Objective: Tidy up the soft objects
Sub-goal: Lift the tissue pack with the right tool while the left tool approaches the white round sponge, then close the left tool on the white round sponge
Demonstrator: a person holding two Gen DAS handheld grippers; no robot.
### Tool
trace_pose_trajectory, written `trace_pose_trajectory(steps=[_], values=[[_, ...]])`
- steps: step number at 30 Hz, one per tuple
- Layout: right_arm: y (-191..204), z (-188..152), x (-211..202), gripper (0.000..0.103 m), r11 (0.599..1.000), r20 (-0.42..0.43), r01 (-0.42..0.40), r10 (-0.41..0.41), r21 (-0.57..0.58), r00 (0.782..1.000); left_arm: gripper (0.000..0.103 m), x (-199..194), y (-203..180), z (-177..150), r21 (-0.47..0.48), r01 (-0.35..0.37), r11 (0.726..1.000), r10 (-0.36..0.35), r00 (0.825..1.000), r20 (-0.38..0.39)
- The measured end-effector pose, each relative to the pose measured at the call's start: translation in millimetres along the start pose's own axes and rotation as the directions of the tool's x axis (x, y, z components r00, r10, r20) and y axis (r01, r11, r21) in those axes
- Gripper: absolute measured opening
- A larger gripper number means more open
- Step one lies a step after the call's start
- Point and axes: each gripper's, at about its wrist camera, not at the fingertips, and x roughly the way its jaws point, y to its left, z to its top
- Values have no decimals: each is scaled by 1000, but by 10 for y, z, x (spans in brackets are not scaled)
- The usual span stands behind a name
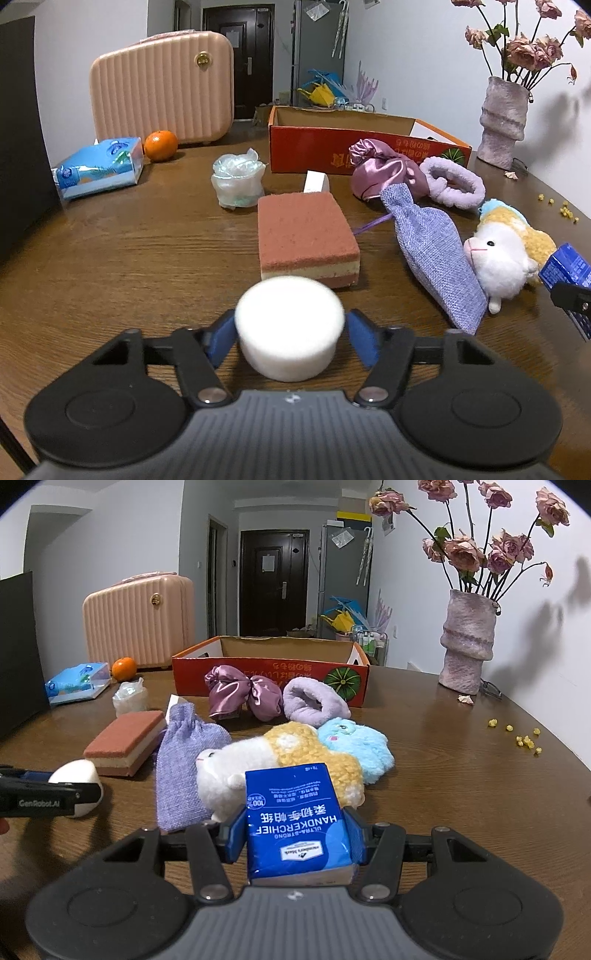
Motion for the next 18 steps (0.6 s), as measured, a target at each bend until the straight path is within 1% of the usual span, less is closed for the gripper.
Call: trace_pose_trajectory(steps=[5, 18], values=[[4, -5, -10, 53, 1000, 1, -1, 1, 0, 1000, 59, -7, -7, -5, 3, 12, 1000, -12, 1000, 5], [2, 25, -106, 53, 1000, 21, -8, 8, -4, 1000, 59, -138, -22, -6, -1, 9, 1000, -9, 999, 46]])
